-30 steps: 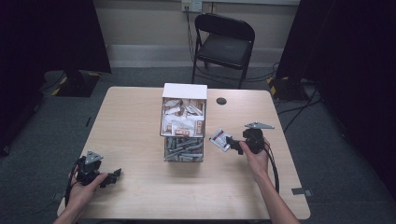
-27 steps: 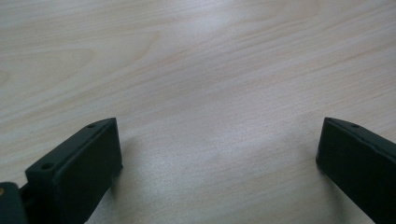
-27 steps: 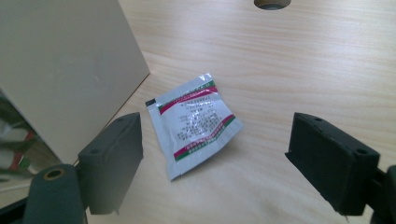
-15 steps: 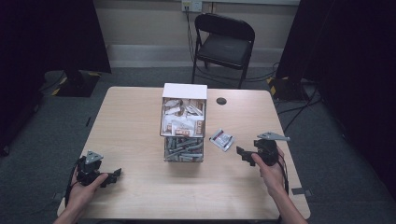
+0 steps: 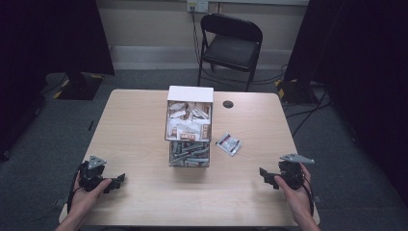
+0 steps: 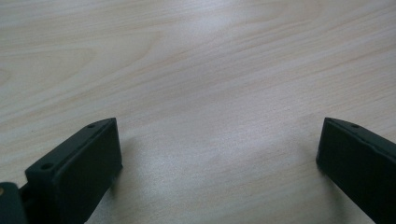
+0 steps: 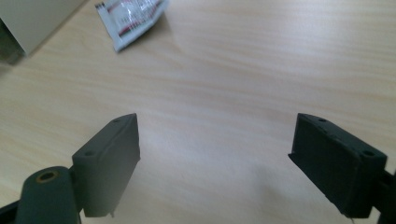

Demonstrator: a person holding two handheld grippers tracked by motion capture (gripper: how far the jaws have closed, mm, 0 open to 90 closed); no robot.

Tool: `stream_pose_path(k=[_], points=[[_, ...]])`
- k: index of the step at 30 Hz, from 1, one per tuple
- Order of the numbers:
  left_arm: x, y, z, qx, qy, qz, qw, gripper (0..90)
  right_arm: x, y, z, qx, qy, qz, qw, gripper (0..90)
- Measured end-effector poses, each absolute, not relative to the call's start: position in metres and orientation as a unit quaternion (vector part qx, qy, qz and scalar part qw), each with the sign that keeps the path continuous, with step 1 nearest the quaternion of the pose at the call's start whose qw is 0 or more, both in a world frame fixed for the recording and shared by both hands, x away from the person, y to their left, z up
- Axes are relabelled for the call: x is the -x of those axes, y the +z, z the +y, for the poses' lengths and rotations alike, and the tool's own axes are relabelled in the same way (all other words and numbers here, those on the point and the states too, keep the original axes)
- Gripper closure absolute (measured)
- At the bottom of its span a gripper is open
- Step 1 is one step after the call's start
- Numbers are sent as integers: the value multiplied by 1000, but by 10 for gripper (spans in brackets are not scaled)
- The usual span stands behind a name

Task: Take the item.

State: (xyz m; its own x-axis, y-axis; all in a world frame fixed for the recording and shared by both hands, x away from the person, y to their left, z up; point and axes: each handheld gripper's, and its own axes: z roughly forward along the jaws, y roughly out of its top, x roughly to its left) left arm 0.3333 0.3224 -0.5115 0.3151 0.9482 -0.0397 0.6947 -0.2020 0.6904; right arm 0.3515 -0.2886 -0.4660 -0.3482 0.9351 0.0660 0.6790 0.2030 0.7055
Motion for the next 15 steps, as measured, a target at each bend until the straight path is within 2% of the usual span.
stream_pose_path(k=[11,15], points=[[-333,-511,322,-747,203,551,312,0,-334,-485,-295,-550,293,762,173,146],[-333,-511,322,-747,203,551,312,0,-331,-490,-291,-540,270,772,198,132]])
